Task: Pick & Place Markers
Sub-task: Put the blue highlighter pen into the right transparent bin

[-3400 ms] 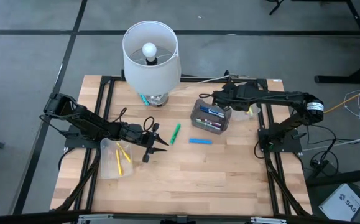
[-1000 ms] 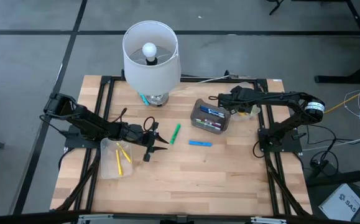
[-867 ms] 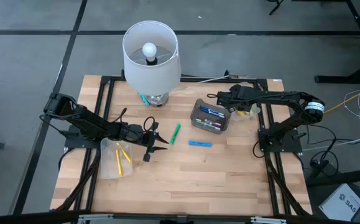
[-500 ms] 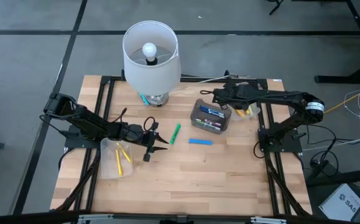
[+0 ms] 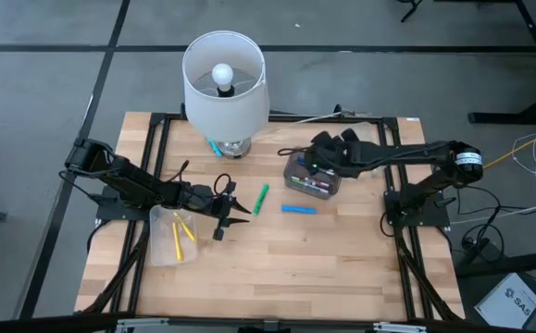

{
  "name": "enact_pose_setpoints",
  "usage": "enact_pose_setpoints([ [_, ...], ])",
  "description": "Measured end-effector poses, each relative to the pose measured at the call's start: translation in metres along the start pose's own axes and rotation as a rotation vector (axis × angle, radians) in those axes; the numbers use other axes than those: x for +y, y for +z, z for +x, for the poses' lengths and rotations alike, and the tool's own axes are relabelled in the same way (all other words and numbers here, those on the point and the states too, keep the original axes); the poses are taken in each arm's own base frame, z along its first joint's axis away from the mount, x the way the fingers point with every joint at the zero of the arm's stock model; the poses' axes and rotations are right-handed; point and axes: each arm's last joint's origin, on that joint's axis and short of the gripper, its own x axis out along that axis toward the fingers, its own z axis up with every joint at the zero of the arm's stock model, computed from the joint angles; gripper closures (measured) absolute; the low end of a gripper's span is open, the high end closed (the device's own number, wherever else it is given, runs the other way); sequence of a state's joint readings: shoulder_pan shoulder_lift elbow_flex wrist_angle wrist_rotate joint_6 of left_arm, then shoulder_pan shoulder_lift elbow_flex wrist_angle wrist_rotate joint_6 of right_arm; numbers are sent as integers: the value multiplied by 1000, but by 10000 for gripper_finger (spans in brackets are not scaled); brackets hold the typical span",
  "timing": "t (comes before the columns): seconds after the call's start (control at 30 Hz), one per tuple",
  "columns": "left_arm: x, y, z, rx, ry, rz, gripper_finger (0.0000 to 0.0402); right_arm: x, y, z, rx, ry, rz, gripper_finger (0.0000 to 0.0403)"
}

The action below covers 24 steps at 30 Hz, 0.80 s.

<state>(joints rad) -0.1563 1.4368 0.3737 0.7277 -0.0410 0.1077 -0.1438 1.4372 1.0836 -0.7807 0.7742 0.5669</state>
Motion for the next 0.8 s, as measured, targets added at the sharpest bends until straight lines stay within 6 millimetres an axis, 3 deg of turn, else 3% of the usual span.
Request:
enact_pose_setpoints([
  [0.8, 0, 0, 0, 1, 14, 3, 286, 56, 8, -49, -250, 518, -118, 232],
])
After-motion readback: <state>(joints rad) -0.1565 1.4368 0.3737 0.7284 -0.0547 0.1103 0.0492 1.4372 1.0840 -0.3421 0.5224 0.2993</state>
